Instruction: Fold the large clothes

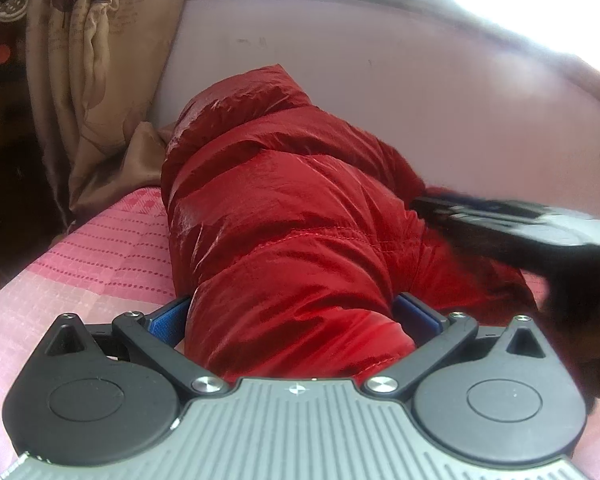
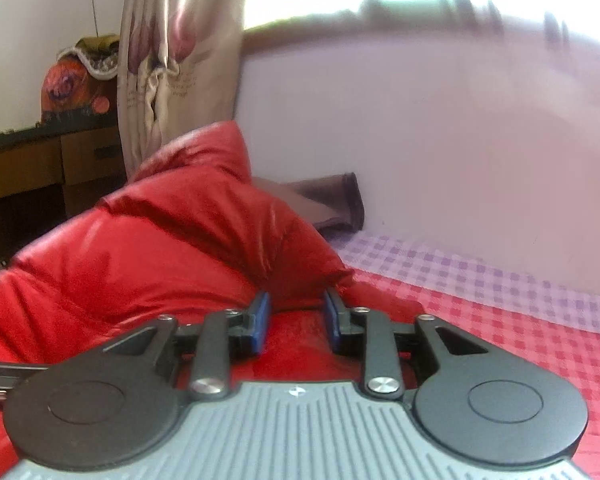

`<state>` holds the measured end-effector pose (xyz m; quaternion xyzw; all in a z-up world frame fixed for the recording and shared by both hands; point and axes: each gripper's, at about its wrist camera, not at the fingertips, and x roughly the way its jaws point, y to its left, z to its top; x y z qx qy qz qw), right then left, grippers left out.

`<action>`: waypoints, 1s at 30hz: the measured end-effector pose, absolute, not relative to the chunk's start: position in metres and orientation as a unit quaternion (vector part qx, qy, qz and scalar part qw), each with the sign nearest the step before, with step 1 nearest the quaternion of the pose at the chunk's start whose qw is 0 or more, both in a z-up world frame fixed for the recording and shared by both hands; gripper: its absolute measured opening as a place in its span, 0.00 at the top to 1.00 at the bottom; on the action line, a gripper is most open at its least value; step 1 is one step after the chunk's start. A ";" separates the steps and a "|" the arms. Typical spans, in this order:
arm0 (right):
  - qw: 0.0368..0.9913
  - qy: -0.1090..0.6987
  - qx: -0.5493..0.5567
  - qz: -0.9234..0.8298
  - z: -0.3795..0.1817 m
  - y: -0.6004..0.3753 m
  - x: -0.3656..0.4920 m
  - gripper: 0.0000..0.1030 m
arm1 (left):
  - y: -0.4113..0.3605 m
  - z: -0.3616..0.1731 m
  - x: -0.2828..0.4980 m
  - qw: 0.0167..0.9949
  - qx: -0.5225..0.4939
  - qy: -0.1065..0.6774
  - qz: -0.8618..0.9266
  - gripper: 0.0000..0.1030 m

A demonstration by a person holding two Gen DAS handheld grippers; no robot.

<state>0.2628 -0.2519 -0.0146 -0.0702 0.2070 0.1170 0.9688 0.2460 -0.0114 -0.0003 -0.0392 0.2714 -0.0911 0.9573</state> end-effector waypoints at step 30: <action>0.934 0.289 0.075 0.197 -0.035 -0.328 0.117 0.73 | -0.005 0.026 0.177 0.966 -0.019 0.251 -0.053 0.00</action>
